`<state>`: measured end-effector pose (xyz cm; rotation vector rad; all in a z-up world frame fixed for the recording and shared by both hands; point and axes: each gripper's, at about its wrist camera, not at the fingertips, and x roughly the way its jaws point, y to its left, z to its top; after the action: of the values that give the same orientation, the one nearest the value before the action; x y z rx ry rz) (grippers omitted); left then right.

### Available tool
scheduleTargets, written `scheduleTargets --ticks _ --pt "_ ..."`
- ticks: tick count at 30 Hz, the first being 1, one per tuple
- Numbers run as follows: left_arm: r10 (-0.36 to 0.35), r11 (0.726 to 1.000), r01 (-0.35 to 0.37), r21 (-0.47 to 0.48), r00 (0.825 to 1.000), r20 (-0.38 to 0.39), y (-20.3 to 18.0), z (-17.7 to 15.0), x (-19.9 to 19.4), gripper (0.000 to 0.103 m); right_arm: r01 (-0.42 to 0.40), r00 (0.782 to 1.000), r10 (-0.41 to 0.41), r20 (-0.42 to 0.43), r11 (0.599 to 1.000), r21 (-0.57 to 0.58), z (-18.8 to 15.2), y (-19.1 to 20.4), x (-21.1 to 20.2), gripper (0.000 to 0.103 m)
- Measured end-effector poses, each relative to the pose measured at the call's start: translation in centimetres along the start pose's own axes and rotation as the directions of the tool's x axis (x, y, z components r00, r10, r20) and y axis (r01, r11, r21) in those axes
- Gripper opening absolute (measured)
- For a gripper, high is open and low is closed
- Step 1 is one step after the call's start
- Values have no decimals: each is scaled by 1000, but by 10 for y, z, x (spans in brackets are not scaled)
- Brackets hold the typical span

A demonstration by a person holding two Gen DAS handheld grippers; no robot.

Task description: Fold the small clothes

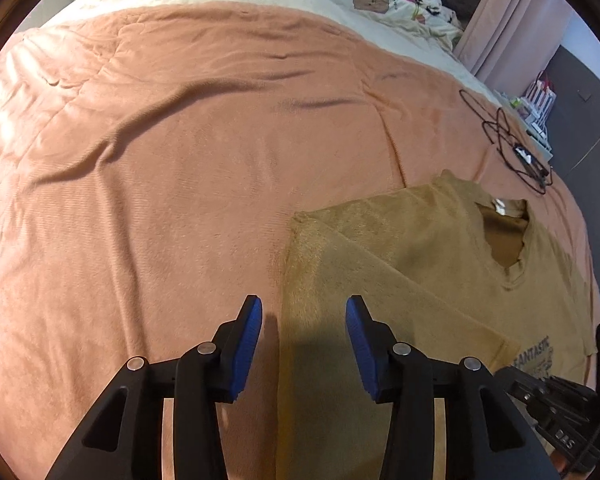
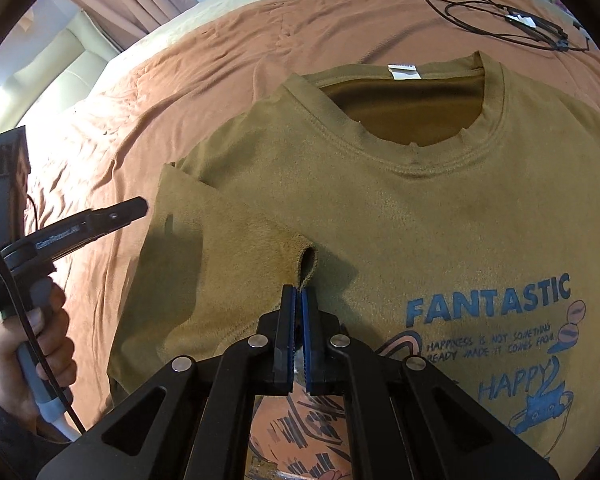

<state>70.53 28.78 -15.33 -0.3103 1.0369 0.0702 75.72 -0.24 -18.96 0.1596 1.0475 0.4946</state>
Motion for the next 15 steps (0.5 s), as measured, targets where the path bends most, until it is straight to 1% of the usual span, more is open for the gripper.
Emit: scheduleTargets --ticks 9,10,12,15 --pt "-5 1000 5 -20 1000 -9 8 14 27 45 0 1000 0 -11 1000 2 -2 -8 2 0" --pt "-3 1000 3 -21 1000 -7 8 15 29 44 4 1000 -4 -11 1000 2 -2 -9 1 0" --pt "-6 1000 6 -23 1000 -10 8 17 35 39 8 1000 -8 -11 1000 2 -4 -9 1 0" --pt "-14 1000 14 -21 1000 -6 8 20 41 37 10 1000 -10 -14 1000 2 -6 -10 0 0"
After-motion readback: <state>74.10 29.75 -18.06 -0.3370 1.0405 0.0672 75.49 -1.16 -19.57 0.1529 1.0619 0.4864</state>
